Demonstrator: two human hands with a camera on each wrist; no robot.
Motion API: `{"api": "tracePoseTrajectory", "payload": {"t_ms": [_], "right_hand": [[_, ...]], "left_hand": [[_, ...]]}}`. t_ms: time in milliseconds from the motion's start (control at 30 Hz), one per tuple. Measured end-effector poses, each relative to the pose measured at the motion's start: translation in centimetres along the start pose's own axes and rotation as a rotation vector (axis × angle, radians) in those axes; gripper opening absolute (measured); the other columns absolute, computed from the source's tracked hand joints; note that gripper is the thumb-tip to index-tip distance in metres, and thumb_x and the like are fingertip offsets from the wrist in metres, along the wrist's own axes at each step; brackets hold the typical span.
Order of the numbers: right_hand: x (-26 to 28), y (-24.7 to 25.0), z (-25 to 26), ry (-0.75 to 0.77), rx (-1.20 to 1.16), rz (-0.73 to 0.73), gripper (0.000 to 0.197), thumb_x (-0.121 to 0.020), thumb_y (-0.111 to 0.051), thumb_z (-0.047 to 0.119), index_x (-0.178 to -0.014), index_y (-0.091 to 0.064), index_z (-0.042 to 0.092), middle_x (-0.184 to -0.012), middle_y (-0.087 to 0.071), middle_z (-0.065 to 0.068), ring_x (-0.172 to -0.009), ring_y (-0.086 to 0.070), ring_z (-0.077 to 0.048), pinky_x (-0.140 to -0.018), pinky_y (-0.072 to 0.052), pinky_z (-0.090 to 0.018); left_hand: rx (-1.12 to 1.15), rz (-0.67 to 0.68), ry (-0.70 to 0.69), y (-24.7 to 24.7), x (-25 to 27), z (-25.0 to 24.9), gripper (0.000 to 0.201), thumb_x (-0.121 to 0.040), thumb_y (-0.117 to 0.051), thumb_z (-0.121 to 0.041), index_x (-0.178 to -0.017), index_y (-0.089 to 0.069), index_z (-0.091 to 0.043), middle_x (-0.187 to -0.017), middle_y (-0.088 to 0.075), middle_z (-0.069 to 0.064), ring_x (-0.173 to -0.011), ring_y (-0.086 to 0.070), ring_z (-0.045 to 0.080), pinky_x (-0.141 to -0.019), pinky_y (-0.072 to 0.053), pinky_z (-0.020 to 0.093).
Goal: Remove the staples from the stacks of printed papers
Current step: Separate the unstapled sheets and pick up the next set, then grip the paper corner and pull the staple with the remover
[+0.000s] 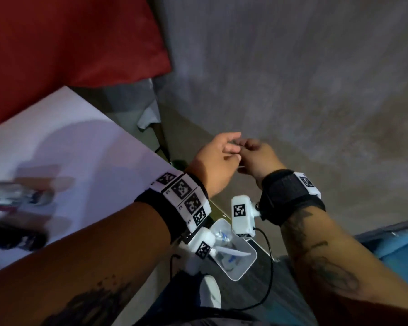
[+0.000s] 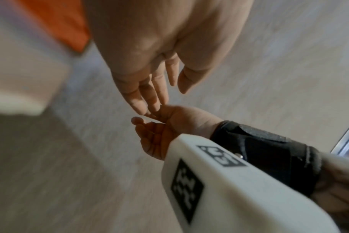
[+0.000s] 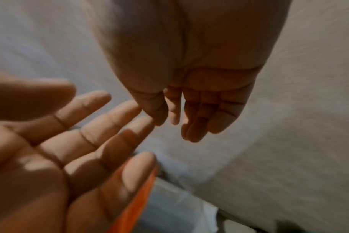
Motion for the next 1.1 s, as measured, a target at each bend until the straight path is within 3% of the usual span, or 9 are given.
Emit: {"api": "tracePoseTrajectory", "payload": {"t_ms": [100,267,400,500,600,733,900,1000,1100], "right_hand": [[0.9,-3.6,5.9,0.136,0.019,0.097,0.037,-0.085,-0.061,0.025,-0.121,-0.063,0.014,-0.099,-0.073,-0.014,-0.075,-0.066,-0.021,-0.073,-0.052,-0.037],[3.8,-11.8,12.5,0.318,0.075,0.292,0.024,-0.093,-0.057,0.02,-0.114,-0.067,0.013,-0.082,-0.069,-0.003,-0.057,-0.058,-0.005,-0.053,-0.046,-0.019],[6.9,-19.7,14.8,0.385,0.12,0.467,0.026,-0.096,-0.052,0.016,-0.118,-0.065,0.01,-0.081,-0.066,-0.001,-0.054,-0.057,-0.007,-0.052,-0.043,-0.02],[9.9,-25.4,15.5,0.395,0.199,0.58,0.025,-0.096,-0.054,0.017,-0.12,-0.061,0.014,-0.088,-0.067,-0.001,-0.064,-0.06,-0.013,-0.062,-0.046,-0.026],[13.0,-30.3,15.1,0.395,0.27,0.68,0.024,-0.095,-0.056,0.016,-0.119,-0.06,0.014,-0.089,-0.067,-0.003,-0.065,-0.059,-0.015,-0.061,-0.047,-0.027],[16.7,-36.1,13.1,0.357,0.367,0.8,0.018,-0.094,-0.056,0.01,-0.112,-0.062,0.008,-0.085,-0.063,-0.007,-0.061,-0.055,-0.015,-0.055,-0.046,-0.027],[18.9,-41.2,9.3,0.281,0.609,0.913,0.018,-0.091,-0.048,0.002,-0.081,-0.064,0.004,-0.074,-0.059,-0.018,-0.064,-0.054,-0.026,-0.061,-0.046,-0.032],[19.1,-43.3,7.5,0.286,0.771,0.864,0.011,-0.089,-0.052,0.006,-0.085,-0.061,0.011,-0.078,-0.062,-0.013,-0.063,-0.058,-0.023,-0.063,-0.051,-0.032],[19.1,-44.7,6.3,0.334,0.914,0.806,0.006,-0.088,-0.057,0.013,-0.091,-0.06,0.017,-0.087,-0.064,-0.009,-0.075,-0.062,-0.024,-0.076,-0.058,-0.037]], "left_hand": [[0.054,-0.124,-0.115,4.8,1.2,-3.5,0.046,-0.092,-0.049,0.009,-0.134,-0.047,-0.009,-0.095,-0.058,-0.009,-0.084,-0.058,-0.001,-0.079,-0.046,0.006],[0.019,-0.322,-0.23,14.1,5.7,-6.3,0.045,-0.092,-0.05,0.007,-0.134,-0.047,-0.009,-0.092,-0.057,-0.011,-0.07,-0.061,-0.01,-0.075,-0.045,0.005],[-0.078,-0.525,-0.242,21.4,11.6,-6.4,0.04,-0.092,-0.055,-0.001,-0.13,-0.05,-0.012,-0.095,-0.06,-0.005,-0.066,-0.058,-0.007,-0.07,-0.043,0.009],[-0.171,-0.691,-0.129,26.5,16.4,-5.4,0.04,-0.091,-0.058,-0.012,-0.129,-0.052,-0.021,-0.102,-0.063,-0.005,-0.066,-0.058,-0.004,-0.07,-0.045,0.018],[-0.168,-0.811,-0.035,30.4,21.2,-3.4,0.035,-0.085,-0.057,-0.025,-0.12,-0.056,-0.029,-0.096,-0.064,-0.006,-0.076,-0.063,0.013,-0.077,-0.052,0.032],[-0.24,-0.947,0.176,35.2,27.3,1.2,0.024,-0.089,-0.058,-0.013,-0.112,-0.062,-0.018,-0.087,-0.069,0.005,-0.074,-0.065,0.025,-0.068,-0.049,0.03],[-0.116,-0.893,0.47,37.7,33.2,7.8,0.014,-0.087,-0.059,-0.007,-0.097,-0.061,-0.017,-0.089,-0.071,0.019,-0.068,-0.065,0.032,-0.05,-0.044,0.024],[-0.063,-0.809,0.588,37.9,35.8,10.9,0.017,-0.088,-0.058,-0.006,-0.105,-0.061,-0.009,-0.093,-0.071,0.02,-0.063,-0.061,0.026,-0.045,-0.041,0.02],[-0.065,-0.791,0.645,38.0,37.3,13.0,0.019,-0.088,-0.057,-0.006,-0.107,-0.061,-0.011,-0.097,-0.068,0.015,-0.068,-0.061,0.022,-0.049,-0.044,0.02]]}}
Point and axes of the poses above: each hand's wrist, its own x-axis away from the middle knuckle, its own y-axis out of the back of the hand, z = x × y, the point moved 1 cm from there along -x, towards the middle knuckle
